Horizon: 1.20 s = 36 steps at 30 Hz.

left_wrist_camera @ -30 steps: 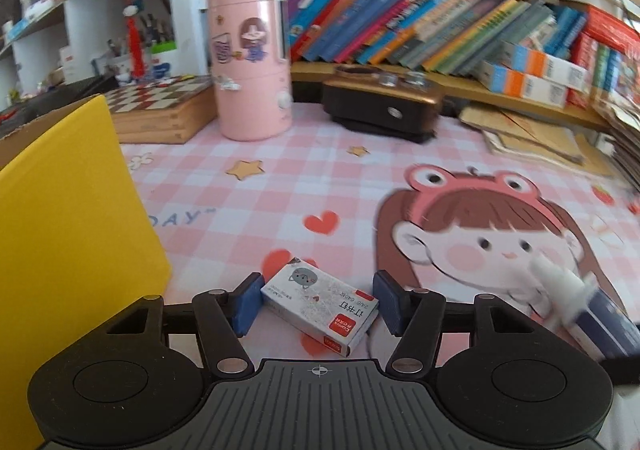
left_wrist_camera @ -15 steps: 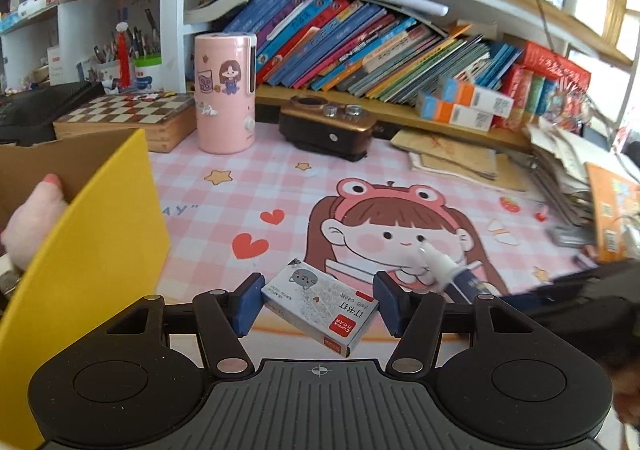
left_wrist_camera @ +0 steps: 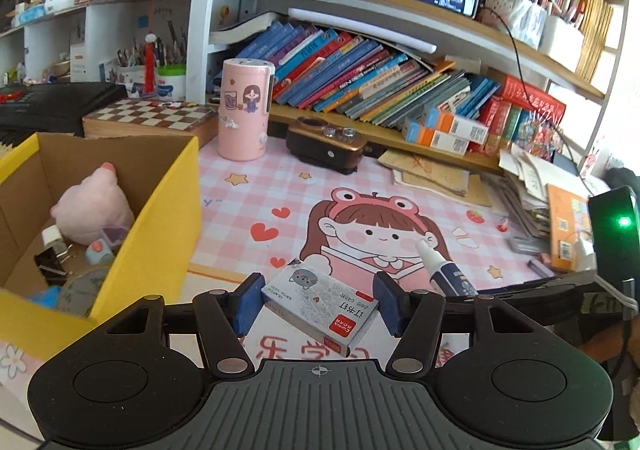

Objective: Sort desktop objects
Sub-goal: 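Carry the spray bottle in the right gripper and the small box in the left to the yellow box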

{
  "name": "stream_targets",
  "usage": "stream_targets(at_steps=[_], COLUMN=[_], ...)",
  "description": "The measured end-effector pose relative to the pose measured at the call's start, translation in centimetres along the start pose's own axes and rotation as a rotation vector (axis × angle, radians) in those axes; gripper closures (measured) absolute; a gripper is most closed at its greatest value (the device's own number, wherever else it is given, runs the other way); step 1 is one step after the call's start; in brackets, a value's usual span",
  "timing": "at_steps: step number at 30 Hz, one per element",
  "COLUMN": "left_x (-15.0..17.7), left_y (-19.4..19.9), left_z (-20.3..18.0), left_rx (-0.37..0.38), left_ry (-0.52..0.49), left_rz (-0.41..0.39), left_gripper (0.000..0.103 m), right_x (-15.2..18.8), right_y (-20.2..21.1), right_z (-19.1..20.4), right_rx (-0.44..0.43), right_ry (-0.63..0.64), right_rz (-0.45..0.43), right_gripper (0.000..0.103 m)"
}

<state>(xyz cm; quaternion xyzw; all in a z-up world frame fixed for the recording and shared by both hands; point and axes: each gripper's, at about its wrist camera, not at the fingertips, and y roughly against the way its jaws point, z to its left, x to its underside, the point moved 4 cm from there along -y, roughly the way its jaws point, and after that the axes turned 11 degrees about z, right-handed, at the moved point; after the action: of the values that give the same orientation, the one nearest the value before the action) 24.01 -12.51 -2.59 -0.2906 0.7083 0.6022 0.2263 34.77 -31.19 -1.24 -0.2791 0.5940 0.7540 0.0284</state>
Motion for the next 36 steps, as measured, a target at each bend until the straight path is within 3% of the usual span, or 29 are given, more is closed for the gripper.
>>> stream_targets(at_steps=[14, 24, 36], left_x=[2.4, 4.9, 8.3], left_y=[6.1, 9.8, 13.9], left_z=[2.4, 6.3, 10.9], left_rx=[0.064, 0.088, 0.103], left_ry=[-0.004, -0.011, -0.004], left_rz=[-0.059, -0.070, -0.049], left_gripper=[0.044, 0.044, 0.044], right_x=[4.6, 8.0, 12.9], right_y=[7.9, 10.0, 10.7], right_z=[7.3, 13.3, 20.0], right_rx=[-0.079, -0.060, -0.072], right_ry=[-0.020, -0.031, -0.051], right_rz=[-0.067, -0.087, -0.050], right_gripper=[0.073, 0.073, 0.073])
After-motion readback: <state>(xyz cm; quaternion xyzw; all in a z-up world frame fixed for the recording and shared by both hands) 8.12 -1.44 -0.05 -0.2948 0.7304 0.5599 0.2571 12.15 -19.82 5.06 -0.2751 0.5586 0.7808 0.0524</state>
